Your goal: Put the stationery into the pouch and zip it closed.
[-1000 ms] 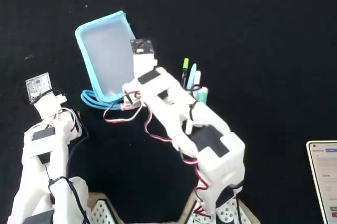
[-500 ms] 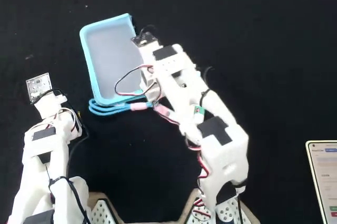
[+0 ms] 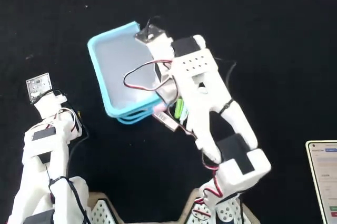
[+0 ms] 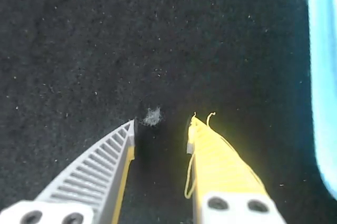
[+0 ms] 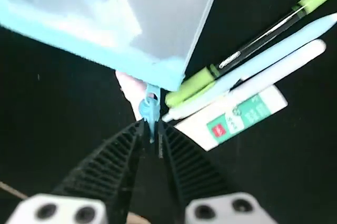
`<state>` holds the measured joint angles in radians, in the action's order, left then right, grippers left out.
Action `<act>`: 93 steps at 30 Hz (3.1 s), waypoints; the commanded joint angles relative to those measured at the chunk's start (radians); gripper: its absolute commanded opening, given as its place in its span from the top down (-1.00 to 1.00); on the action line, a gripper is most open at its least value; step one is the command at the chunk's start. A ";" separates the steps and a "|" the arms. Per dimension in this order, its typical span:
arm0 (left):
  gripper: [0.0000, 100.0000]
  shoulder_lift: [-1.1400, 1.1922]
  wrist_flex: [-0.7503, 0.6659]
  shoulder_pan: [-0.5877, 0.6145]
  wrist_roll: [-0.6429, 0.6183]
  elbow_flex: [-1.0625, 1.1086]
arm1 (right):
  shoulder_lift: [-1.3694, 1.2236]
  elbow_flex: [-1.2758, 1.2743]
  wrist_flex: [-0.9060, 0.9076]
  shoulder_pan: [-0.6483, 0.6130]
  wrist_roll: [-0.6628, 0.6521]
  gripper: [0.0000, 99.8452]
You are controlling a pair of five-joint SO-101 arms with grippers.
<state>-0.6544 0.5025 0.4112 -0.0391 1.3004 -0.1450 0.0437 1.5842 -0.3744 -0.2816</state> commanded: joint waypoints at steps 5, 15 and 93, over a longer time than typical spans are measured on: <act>0.67 0.002 -0.009 0.007 -0.012 -0.059 | 0.312 -0.254 -0.048 0.015 -0.049 0.98; 0.67 0.002 -0.009 0.008 -0.012 -0.059 | 0.553 -0.674 -0.293 0.204 -0.038 0.86; 0.67 -0.008 -0.015 0.007 -0.012 -0.045 | 0.314 -0.766 -0.931 0.017 0.736 0.58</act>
<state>-0.6544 0.5025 0.4112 -0.0391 1.3004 0.1972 -0.8968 0.5209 -0.4112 0.4242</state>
